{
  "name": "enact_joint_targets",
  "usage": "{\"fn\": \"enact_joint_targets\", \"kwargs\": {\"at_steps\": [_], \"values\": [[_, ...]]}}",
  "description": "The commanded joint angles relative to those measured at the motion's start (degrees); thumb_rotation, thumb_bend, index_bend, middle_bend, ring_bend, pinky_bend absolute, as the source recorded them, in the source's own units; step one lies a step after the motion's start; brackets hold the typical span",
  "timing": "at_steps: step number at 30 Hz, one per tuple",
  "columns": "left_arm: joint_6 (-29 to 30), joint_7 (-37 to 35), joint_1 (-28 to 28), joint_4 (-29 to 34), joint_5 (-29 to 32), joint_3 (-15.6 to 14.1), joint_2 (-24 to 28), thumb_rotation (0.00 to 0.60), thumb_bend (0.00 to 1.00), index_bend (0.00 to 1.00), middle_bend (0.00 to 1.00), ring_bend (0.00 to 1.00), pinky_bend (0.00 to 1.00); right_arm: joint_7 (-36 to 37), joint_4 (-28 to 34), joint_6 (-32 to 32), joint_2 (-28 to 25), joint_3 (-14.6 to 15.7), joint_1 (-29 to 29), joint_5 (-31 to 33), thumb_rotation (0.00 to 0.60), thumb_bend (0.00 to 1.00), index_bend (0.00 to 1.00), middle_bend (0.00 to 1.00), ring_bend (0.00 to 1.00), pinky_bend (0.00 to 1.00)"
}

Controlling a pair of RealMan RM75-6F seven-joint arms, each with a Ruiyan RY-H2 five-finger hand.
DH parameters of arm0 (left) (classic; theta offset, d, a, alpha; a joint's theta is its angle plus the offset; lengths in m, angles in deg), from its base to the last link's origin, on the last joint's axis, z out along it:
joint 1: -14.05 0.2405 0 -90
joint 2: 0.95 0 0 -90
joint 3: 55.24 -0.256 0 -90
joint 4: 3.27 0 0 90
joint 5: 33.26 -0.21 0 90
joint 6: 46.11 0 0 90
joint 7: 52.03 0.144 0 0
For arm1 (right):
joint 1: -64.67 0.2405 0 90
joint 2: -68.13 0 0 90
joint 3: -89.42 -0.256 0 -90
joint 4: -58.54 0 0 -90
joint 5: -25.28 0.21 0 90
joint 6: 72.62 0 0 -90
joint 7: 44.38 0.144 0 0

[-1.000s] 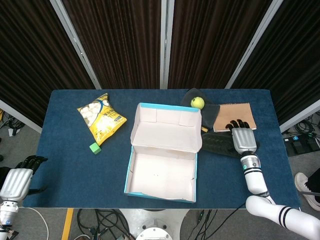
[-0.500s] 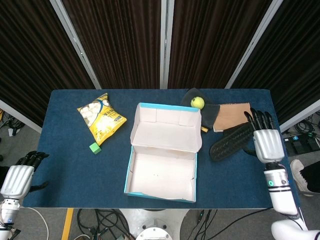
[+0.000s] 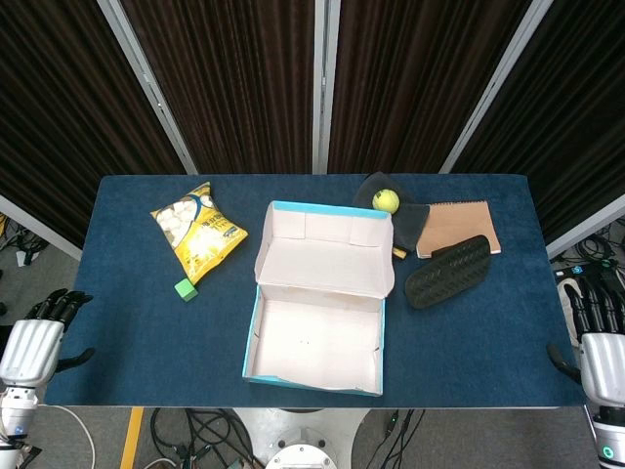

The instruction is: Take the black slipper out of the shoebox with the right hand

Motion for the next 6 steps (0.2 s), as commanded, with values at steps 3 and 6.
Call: {"fn": "enact_joint_targets", "kwargs": {"at_steps": [3,6], "values": [[0.6,-0.5,0.3,-1.1,-0.4,-0.1,-0.9,0.6,0.0,0.21,0.2,0.15,0.3,-1.1,-2.7,2.0,0.5,1.0,-1.2,0.4,0.6,0.1,0.0,0.0,0.0,0.0],[1.4,-0.6,0.4,-1.9,-0.8,-0.1,-1.5,0.6,0.0,0.2,0.2,0.15,0.3,-0.9,-3.3,2.5,1.0,0.7,-1.1,0.2,0.6,0.1,0.0,0.0,0.0,0.0]]}}
